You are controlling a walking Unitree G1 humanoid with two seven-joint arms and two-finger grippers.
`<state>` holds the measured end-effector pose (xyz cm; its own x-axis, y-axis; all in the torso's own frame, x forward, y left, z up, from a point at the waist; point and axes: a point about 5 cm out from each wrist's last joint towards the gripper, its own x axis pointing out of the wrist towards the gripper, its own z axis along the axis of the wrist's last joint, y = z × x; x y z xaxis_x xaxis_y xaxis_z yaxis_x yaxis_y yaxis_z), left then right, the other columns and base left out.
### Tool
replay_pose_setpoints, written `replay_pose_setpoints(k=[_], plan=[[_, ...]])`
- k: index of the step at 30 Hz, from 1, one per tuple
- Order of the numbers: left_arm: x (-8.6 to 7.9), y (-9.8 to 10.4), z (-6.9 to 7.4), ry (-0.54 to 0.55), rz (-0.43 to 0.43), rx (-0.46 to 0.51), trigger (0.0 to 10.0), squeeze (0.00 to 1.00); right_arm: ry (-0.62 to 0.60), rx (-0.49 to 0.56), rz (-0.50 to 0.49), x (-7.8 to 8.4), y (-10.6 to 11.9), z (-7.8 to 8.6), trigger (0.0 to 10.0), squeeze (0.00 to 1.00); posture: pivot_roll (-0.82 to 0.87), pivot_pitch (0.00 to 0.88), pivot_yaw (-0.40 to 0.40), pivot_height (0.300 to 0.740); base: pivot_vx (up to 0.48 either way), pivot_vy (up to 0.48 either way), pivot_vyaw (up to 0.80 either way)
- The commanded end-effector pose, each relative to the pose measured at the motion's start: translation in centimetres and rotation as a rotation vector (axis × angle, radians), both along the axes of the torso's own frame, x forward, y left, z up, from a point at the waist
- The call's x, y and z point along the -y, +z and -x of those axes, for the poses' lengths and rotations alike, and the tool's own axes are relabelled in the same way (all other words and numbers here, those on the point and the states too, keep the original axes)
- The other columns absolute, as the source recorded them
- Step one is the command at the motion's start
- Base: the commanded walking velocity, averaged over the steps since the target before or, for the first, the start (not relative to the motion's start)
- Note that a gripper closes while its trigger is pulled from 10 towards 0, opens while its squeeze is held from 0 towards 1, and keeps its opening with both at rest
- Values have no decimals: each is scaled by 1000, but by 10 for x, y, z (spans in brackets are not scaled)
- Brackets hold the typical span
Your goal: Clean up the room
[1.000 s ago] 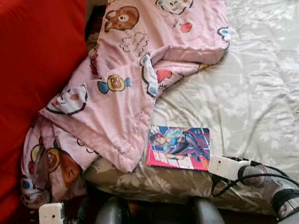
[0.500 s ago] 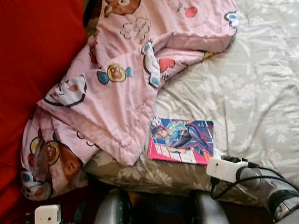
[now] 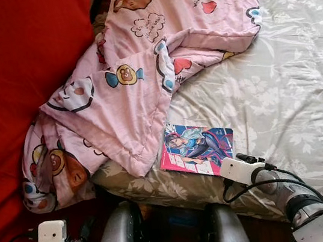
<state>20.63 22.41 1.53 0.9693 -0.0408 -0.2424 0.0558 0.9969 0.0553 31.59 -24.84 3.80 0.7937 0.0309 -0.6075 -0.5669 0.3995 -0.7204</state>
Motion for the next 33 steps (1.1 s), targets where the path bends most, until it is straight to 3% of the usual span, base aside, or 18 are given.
replay_pose_setpoints(k=[1, 2, 3, 24, 33], plan=[[-3, -9, 11, 18, 6, -55, 10000, 0, -13, -46, -2, 2, -12, 11, 8353, 0, 169, 378, 56, 624, 0, 0, 0], [-2, -10, 13, 18, 8, -57, 10000, 0, -6, -57, -1, 0, -16, 13, 1216, 0, 171, 378, 56, 624, 0, 0, 0], [-1, -10, 13, 18, 8, -58, 10000, 0, -4, -61, 0, 0, -17, 14, 0, 0, 171, 378, 56, 624, 0, 0, 0], [2, -14, 11, 18, 8, -73, 10000, 0, -20, -69, 2, -2, -18, 14, 0, 0, 184, 363, 57, 624, 0, 0, 0], [1, -17, 4, 27, 2, -69, 10000, 0, 1, -43, -35, -14, -21, 13, 0, 0, 163, 321, 44, 624, 0, 0, 0]])
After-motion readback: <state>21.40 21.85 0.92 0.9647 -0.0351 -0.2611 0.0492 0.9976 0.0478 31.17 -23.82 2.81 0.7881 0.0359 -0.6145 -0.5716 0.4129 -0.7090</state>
